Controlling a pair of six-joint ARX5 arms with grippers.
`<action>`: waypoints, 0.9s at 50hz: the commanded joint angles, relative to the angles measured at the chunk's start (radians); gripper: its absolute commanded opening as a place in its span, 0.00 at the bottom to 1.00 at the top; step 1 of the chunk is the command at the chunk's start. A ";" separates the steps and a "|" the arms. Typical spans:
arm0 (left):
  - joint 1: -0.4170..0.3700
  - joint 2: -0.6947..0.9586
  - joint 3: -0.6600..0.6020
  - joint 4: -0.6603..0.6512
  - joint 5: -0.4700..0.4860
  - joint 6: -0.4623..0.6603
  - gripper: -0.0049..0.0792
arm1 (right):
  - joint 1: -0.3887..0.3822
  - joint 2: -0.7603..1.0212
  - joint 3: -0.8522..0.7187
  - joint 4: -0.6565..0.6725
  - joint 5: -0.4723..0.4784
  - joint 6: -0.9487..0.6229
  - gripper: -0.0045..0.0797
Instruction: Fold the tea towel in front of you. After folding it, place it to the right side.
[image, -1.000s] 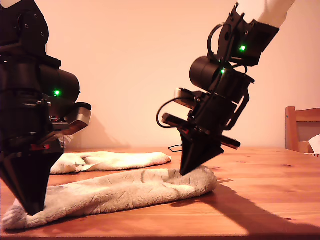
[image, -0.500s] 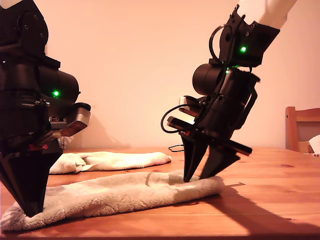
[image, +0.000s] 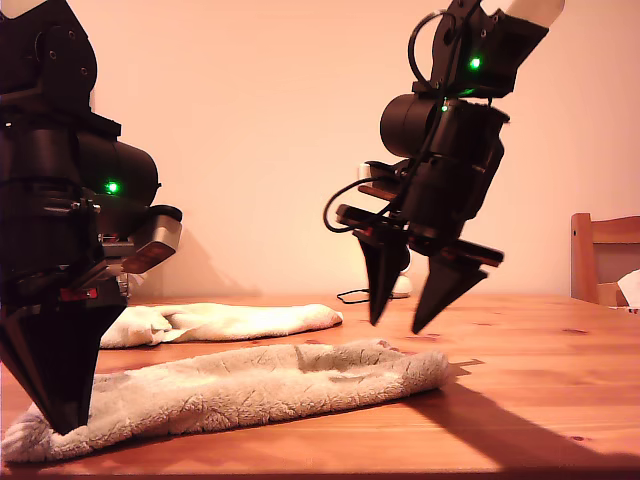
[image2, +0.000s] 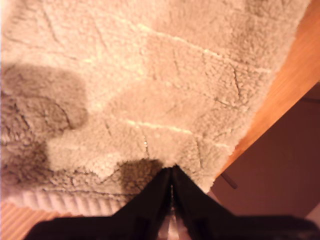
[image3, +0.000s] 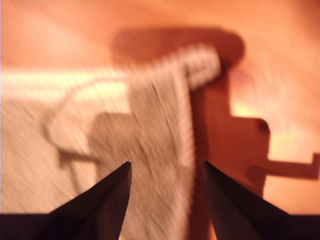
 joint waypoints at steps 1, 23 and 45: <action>-0.005 0.039 -0.032 0.010 0.003 0.005 0.04 | 0.003 -0.021 -0.005 -0.011 0.000 -0.007 0.54; -0.005 0.039 -0.032 0.024 0.003 0.004 0.04 | 0.002 0.035 -0.008 -0.027 -0.001 -0.029 0.54; -0.005 0.039 -0.032 0.025 0.003 0.005 0.04 | 0.002 0.082 -0.008 -0.034 -0.008 -0.034 0.53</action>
